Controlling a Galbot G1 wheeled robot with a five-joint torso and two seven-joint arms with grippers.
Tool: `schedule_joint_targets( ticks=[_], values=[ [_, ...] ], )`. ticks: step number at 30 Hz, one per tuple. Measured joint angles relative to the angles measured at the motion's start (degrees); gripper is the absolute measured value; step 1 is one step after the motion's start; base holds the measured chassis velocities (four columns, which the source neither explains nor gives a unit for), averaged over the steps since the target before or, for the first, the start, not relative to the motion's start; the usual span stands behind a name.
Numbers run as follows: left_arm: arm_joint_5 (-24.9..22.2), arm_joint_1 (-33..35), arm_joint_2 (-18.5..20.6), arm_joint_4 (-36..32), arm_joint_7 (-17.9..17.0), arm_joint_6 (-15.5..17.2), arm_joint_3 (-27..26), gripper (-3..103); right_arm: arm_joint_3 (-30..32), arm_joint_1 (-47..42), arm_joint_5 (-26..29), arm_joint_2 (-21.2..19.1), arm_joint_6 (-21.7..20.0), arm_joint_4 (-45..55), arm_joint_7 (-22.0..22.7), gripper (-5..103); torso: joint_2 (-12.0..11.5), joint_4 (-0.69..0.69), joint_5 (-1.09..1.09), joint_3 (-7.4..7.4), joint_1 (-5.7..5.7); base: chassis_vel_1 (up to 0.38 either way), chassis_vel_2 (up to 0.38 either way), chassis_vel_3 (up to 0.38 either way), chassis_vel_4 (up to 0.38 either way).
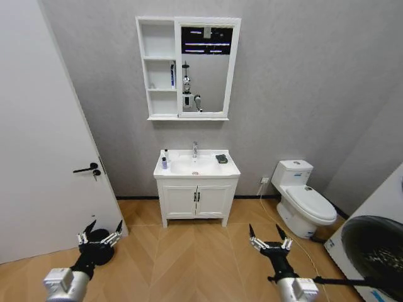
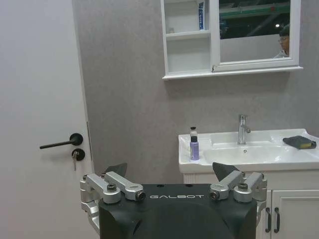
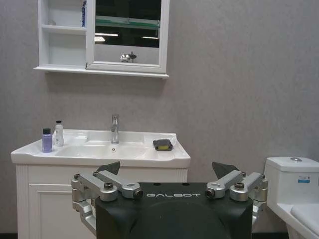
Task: Move facial cleanser and shampoo from washbasin to cabinet, then wipe washbasin with towel.
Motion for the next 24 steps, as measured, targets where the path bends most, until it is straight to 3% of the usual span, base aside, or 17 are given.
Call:
schedule_joint_targets(
  ticks=[1, 11, 24],
  values=[
    [0.3, -0.1, -0.6, -0.4, -0.3, 0.2, 0.6, 94, -0.6, -0.2, 0.2, -0.1, -0.2, 0.0, 0.4, 100, 0.0, 0.0, 0.01, 0.0, 0.0, 0.0, 0.0, 0.0, 0.0],
    [0.4, 1.1, -1.3, -1.7, -0.9, 0.2, 2.4, 101, -4.0, -0.2, 0.6, -0.9, 0.5, -0.3, 3.8, 100, 0.0, 0.01, 0.0, 0.0, 0.0, 0.0, 0.0, 0.0, 0.0],
    [1.3, 1.8, -1.8, -1.8, -0.3, -0.4, 3.9, 97, -3.2, 0.2, 0.1, -1.0, 4.4, -0.9, 1.6, 100, 0.0, 0.01, 0.0, 0.0, 0.0, 0.0, 0.0, 0.0, 0.0]
  ],
)
